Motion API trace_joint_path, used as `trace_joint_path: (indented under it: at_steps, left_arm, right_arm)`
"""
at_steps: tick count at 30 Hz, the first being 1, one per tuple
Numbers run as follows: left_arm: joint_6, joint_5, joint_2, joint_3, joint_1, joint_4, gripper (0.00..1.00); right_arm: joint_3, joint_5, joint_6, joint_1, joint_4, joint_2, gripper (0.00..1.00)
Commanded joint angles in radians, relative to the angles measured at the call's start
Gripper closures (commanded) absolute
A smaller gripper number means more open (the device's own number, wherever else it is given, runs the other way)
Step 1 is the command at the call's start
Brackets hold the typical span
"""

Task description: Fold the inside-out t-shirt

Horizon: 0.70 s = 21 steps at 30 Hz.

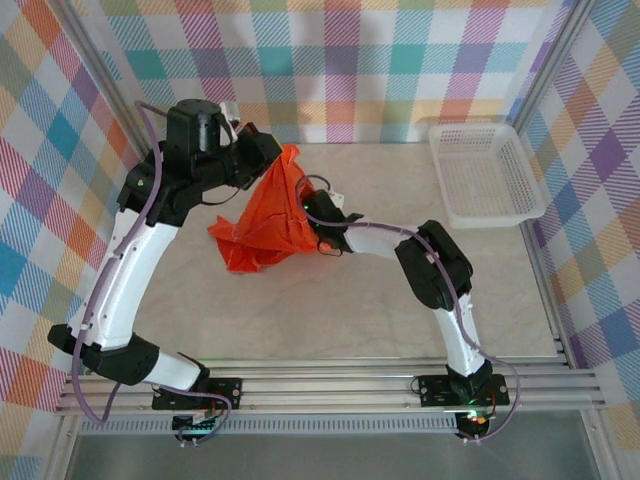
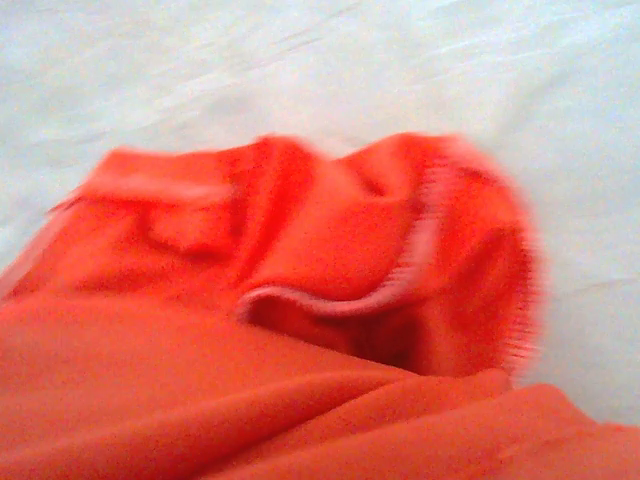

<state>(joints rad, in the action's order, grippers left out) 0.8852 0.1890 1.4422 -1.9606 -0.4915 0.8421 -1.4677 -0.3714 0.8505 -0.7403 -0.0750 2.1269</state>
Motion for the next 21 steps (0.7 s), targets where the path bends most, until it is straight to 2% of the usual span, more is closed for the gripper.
trace_joint_path:
  at_steps: [1,4,6,9,11,15,18,21]
  left_arm:
    - [-0.024,-0.008,-0.014,-0.026,-0.015,-0.009,1.0]
    - [-0.026,-0.005,-0.007,-0.009,-0.015,-0.014,1.0]
    - [-0.025,0.002,-0.005,0.017,-0.014,-0.03,1.0]
    - [-0.018,0.009,0.006,0.057,-0.015,-0.055,1.0]
    - [-0.008,0.022,0.019,0.074,-0.015,-0.072,1.0]
    - [-0.003,0.032,0.038,0.086,-0.015,-0.083,1.0]
    - [0.012,0.038,0.038,0.11,-0.016,-0.11,1.0]
    - [0.023,0.053,0.044,0.108,-0.017,-0.12,1.0]
  right_arm:
    - [0.051,-0.196,0.06,0.026,-0.198,-0.128,0.65]
    - [0.153,-0.235,0.097,0.079,-0.228,-0.228,0.64]
    - [0.213,-0.232,0.063,0.092,-0.18,-0.285,0.6]
    - [0.261,-0.06,-0.019,0.086,-0.027,-0.33,0.55]
    - [0.255,0.105,-0.063,0.065,0.062,-0.318,0.52]
    - [0.198,0.175,-0.108,-0.014,0.07,-0.281,0.51]
    - [0.152,0.25,-0.098,-0.042,0.131,-0.213,0.42]
    - [0.024,0.292,-0.089,-0.051,0.094,-0.088,0.28]
